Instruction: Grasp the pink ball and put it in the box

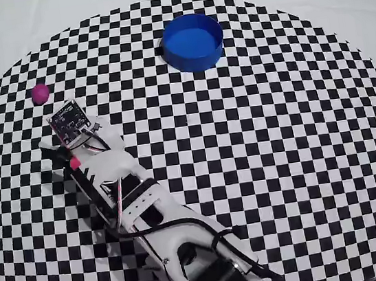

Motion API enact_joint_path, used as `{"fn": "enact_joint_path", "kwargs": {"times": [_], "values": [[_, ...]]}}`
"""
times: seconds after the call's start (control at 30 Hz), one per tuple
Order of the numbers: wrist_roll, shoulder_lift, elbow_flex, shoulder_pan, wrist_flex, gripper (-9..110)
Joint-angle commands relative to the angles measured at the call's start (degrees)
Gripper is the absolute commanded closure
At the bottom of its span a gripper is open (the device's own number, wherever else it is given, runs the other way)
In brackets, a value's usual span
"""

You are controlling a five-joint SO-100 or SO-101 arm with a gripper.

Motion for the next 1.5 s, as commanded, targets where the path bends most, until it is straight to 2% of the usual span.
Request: {"fn": "enact_joint_path", "kwargs": {"times": [0.0,1.47], "values": [[-0.53,-1.41,-3.69,0.26,-1.32,73],[-0.62,-26.81,-23.38,2.11,0.09,73]]}}
